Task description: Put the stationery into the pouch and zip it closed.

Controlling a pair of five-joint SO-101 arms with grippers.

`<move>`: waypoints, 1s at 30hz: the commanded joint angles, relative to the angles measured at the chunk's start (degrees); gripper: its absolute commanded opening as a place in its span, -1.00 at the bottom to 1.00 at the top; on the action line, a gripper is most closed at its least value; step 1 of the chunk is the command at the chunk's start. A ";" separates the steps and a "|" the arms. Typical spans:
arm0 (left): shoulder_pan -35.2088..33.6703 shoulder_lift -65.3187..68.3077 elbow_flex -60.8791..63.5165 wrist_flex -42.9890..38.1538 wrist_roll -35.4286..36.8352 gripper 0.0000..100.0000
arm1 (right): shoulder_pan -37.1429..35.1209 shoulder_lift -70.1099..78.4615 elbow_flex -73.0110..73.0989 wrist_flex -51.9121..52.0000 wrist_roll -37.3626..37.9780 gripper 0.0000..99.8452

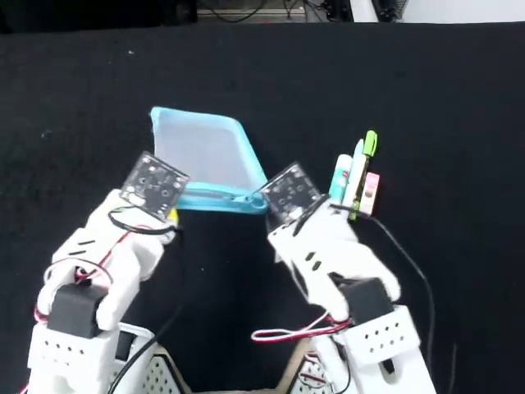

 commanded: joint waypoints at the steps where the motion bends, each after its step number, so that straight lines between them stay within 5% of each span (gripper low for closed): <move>1: -5.58 -0.88 -1.45 -0.88 0.26 -0.94 | 4.57 -0.92 -8.48 6.07 -0.26 -0.98; 16: -9.19 2.73 -20.26 11.52 0.18 -0.94 | 4.66 0.31 -28.88 15.82 0.26 -0.98; 30: -8.13 47.82 -65.01 36.66 3.52 -0.82 | 4.75 25.89 -50.33 26.46 5.45 -0.98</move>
